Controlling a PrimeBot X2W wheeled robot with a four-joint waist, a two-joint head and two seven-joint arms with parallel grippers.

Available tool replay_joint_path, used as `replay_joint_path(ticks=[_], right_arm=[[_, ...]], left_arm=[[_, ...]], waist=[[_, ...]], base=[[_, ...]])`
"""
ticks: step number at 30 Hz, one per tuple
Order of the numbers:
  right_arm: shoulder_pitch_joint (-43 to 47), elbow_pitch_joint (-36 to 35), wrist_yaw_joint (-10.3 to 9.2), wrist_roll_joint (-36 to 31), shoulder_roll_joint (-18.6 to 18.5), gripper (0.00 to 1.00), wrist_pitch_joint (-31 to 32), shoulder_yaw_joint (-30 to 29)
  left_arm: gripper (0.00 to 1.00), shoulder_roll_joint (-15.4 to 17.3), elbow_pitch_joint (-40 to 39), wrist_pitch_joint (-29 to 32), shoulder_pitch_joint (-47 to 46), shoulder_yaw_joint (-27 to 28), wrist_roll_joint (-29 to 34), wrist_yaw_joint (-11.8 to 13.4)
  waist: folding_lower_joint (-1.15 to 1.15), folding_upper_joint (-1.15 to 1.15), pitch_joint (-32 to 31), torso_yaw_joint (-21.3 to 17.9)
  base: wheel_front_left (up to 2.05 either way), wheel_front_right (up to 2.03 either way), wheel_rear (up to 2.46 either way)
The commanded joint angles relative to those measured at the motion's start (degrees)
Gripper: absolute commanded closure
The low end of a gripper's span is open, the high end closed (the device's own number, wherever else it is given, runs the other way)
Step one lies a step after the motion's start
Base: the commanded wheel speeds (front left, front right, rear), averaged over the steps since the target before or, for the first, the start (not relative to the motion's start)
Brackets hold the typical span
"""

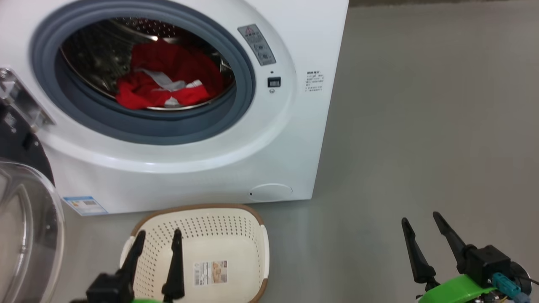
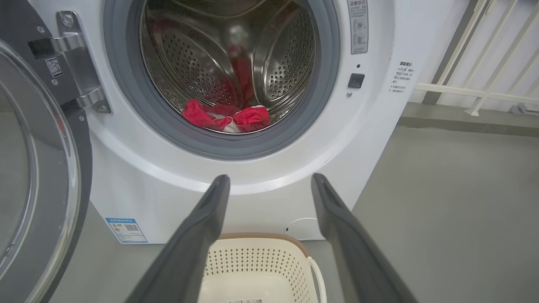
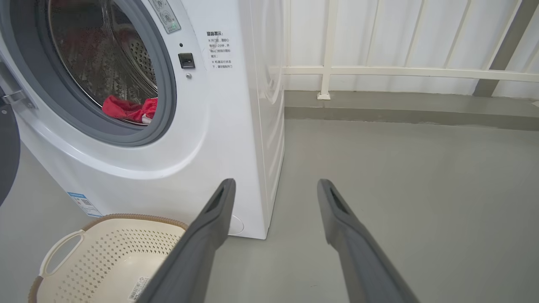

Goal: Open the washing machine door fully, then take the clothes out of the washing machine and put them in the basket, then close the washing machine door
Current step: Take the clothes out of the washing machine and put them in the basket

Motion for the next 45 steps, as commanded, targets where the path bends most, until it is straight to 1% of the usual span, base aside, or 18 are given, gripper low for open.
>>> replay_joint_path(ticks=[1,5,9,14,20,29,33,36,42,45], right_arm=[[-2.6,-1.9,0.28,-0.23,-0.66,0.0,-0.16,1.13],[-4.15,-2.95,0.28,-0.4,-0.66,0.0,-0.1,1.13],[-6.16,-3.48,0.28,-0.3,-0.66,0.0,-0.26,1.58],[-8.71,-3.29,0.28,0.5,-0.66,0.0,-0.98,2.83],[-11.55,-1.66,0.28,2.36,-0.66,0.0,-2.23,4.01],[-15.42,1.5,0.28,5.04,-0.66,0.0,-3.35,7.21],[-16.85,1.76,0.28,6.3,-0.66,0.0,-3.44,8.24],[-17.27,1.59,0.28,7.07,-0.66,0.0,-3.45,8.87],[-18.11,1.21,0.28,9.13,-0.66,0.0,-3.46,10.72],[-18.4,1.03,0.28,9.83,-0.66,0.0,-3.46,11.39]], left_arm=[[0.0,0.47,-0.31,-0.73,-3.37,2.08,-0.43,-0.71],[0.0,0.93,5.73,-1.63,-10.22,2.28,-1.56,-3.02],[0.0,1.13,12.32,-2.56,-18.17,2.47,-3.19,-5.96],[0.0,1.83,21.81,-2.72,-28.04,2.75,-4.26,-8.47],[0.0,3.65,31.01,-3.89,-38.82,4.11,-5.13,-10.29],[0.0,8.67,42.04,-4.61,-53.49,6.08,-5.99,-12.77],[0.0,10.65,46.65,-3.45,-59.08,6.43,-6.72,-14.05],[0.0,11.58,48.53,-2.93,-61.79,6.71,-7.13,-14.43],[0.0,15.19,53.34,-0.44,-68.42,6.8,-7.33,-15.09],[0.0,16.79,55.25,1.17,-71.07,6.67,-7.2,-15.07]], waist=[[0.0,0.0,2.99,-0.53],[0.0,0.0,6.54,-1.25],[0.0,0.0,10.04,-2.44],[0.0,0.0,14.03,-4.66],[0.0,0.0,18.22,-8.07],[0.0,0.0,22.34,-13.36],[0.0,0.0,23.55,-15.73],[0.0,0.0,24.17,-16.88],[0.0,0.0,26.25,-19.98],[0.0,0.0,27.28,-20.94]], base=[[0.0,0.0,0.0],[0.0,0.0,0.0],[0.0,0.0,0.0],[0.0,0.0,0.0],[0.0,0.0,0.0],[0.0,0.0,0.0],[0.0,0.0,0.0],[0.0,0.0,0.0],[0.0,0.0,0.0],[0.0,0.0,0.0]])
